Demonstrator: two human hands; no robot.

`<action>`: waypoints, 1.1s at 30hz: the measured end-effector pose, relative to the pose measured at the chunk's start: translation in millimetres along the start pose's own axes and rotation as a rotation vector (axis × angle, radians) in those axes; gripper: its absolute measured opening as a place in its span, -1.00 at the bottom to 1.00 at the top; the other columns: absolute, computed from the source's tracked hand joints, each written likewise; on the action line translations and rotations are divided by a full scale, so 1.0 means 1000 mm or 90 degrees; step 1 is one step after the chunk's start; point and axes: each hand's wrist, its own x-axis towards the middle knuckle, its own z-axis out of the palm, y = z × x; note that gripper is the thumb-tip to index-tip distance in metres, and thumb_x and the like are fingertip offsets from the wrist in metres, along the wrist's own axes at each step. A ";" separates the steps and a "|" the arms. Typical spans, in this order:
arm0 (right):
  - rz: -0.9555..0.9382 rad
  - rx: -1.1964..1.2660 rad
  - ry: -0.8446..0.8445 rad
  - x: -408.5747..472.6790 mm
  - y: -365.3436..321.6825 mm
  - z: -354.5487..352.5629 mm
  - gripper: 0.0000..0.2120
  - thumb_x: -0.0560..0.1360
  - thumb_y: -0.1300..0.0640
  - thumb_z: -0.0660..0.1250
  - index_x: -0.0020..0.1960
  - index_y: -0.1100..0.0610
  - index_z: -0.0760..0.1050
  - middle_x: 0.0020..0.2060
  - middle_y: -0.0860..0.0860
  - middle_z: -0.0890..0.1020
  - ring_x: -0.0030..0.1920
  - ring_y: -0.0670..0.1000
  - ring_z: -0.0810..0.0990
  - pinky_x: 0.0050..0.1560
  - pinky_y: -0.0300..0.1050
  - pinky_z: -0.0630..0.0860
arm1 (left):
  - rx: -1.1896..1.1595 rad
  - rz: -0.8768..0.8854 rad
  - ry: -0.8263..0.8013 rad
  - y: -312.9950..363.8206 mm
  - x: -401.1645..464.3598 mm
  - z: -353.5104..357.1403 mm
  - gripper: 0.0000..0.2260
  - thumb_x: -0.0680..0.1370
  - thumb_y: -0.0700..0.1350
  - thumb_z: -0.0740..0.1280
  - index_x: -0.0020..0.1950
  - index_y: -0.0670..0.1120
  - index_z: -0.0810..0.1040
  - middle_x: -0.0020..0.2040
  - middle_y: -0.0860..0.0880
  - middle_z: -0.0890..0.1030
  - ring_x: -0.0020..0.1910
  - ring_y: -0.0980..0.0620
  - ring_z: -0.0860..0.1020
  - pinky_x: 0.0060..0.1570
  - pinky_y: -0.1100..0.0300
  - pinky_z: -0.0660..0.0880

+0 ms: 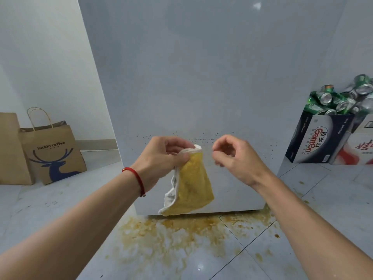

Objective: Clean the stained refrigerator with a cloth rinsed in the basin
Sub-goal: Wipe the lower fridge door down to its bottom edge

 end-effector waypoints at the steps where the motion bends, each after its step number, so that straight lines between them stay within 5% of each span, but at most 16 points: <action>1: 0.052 0.022 -0.007 0.001 0.005 -0.002 -0.66 0.46 0.01 0.53 0.19 0.00 0.55 0.06 -0.01 0.64 0.08 0.04 0.66 0.19 0.13 0.61 | 0.028 0.027 -0.042 0.001 0.001 -0.003 -0.86 0.56 -0.31 0.43 0.04 -0.12 0.71 -0.01 -0.17 0.72 -0.03 -0.13 0.66 0.00 0.04 0.61; 3: 0.159 0.151 -0.124 -0.001 0.014 0.000 -0.20 0.34 -0.17 0.61 0.47 -0.08 0.35 0.28 -0.01 0.57 0.27 -0.02 0.61 0.33 0.05 0.53 | 0.040 0.071 -0.127 0.004 0.001 -0.005 -0.88 0.60 -0.31 0.38 0.06 -0.15 0.67 -0.03 -0.12 0.70 -0.06 -0.08 0.62 -0.03 0.09 0.57; 4: 0.191 0.224 -0.181 -0.002 0.018 0.002 -0.13 0.33 -0.13 0.65 0.52 -0.06 0.31 0.31 0.05 0.60 0.29 0.03 0.62 0.34 0.05 0.52 | 0.043 0.086 -0.153 0.006 0.001 -0.008 -0.90 0.61 -0.30 0.36 0.07 -0.17 0.65 -0.06 -0.10 0.68 -0.08 -0.06 0.61 -0.04 0.09 0.56; 8: 0.144 0.257 -0.165 -0.002 0.014 -0.003 -0.65 0.43 0.09 0.55 0.18 0.15 0.66 0.02 0.10 0.75 0.04 0.08 0.74 0.07 -0.05 0.65 | 0.151 0.127 -0.068 -0.006 0.006 -0.017 -0.86 0.65 -0.29 0.31 0.05 -0.12 0.63 -0.08 -0.05 0.67 -0.14 -0.10 0.65 -0.07 -0.10 0.65; 11: 0.068 0.086 -0.091 0.003 0.004 -0.001 -0.68 0.46 -0.07 0.52 -0.03 0.18 0.61 -0.24 -0.02 0.70 -0.18 -0.04 0.68 -0.13 -0.14 0.59 | 0.160 0.102 0.054 -0.024 0.009 -0.012 -0.85 0.62 -0.24 0.36 0.03 -0.01 0.66 -0.12 -0.04 0.69 -0.13 -0.02 0.65 -0.05 -0.11 0.64; 13: 0.069 0.156 -0.081 0.001 -0.001 0.005 -0.69 0.54 -0.05 0.45 0.06 0.19 0.61 -0.14 0.03 0.73 -0.07 0.04 0.72 -0.02 -0.07 0.63 | 0.008 0.035 0.072 -0.028 0.009 -0.007 -0.86 0.61 -0.18 0.40 0.16 -0.12 0.65 -0.09 -0.09 0.71 -0.07 -0.05 0.66 0.04 -0.05 0.63; 16: 0.116 0.334 -0.071 -0.003 -0.014 0.006 -0.73 0.60 0.04 0.39 0.19 0.21 0.62 0.04 0.14 0.75 0.08 0.13 0.75 0.07 0.02 0.69 | -0.201 -0.107 -0.120 -0.039 0.007 -0.006 -0.47 0.57 0.15 0.37 0.30 -0.28 0.57 0.20 -0.20 0.67 0.21 -0.10 0.63 0.24 0.02 0.55; 18: 0.158 0.395 -0.051 -0.003 -0.020 0.004 -0.69 0.59 0.02 0.42 0.16 0.24 0.62 0.01 0.16 0.75 0.03 0.14 0.75 -0.01 0.03 0.71 | -0.191 -0.153 -0.261 -0.055 -0.003 0.002 -0.30 0.43 0.28 0.47 0.30 -0.26 0.58 0.28 -0.19 0.64 0.27 -0.11 0.60 0.29 0.03 0.48; 22: 0.259 0.597 -0.076 -0.012 -0.001 -0.004 -0.27 0.57 -0.33 0.26 0.35 0.31 0.56 0.28 0.26 0.62 0.31 0.29 0.61 0.39 0.27 0.48 | -0.169 -0.093 -0.261 -0.059 -0.007 0.014 -0.68 0.54 -0.08 0.46 0.20 -0.26 0.63 0.21 -0.21 0.67 0.24 -0.16 0.61 0.35 -0.01 0.45; 25: 0.374 0.669 -0.248 -0.038 0.026 -0.001 -0.08 0.55 -0.51 0.05 0.47 0.26 0.49 0.44 0.29 0.50 0.45 0.33 0.48 0.54 0.33 0.25 | -0.267 -0.138 -0.212 -0.050 -0.004 0.011 -0.73 0.59 -0.13 0.37 0.24 -0.22 0.59 0.14 -0.16 0.68 0.13 -0.12 0.65 0.14 -0.01 0.58; 29: 0.389 0.441 -0.296 -0.052 0.052 0.010 -0.52 0.60 -0.01 0.35 0.39 0.27 0.53 0.29 0.25 0.64 0.25 0.19 0.65 0.28 0.13 0.60 | -0.239 -0.256 -0.230 -0.064 -0.013 0.002 -0.73 0.60 -0.13 0.33 0.22 -0.27 0.57 0.07 -0.20 0.67 0.02 -0.11 0.67 0.01 -0.02 0.68; 33: 0.468 0.307 -0.232 -0.050 0.070 0.017 -0.72 0.57 0.16 0.44 0.20 0.31 0.61 0.04 0.20 0.74 -0.01 0.09 0.73 0.07 0.03 0.70 | -0.141 -0.360 -0.173 -0.074 -0.016 0.002 -0.68 0.62 -0.15 0.36 0.27 -0.34 0.52 0.10 -0.26 0.67 0.02 -0.17 0.67 -0.01 -0.05 0.68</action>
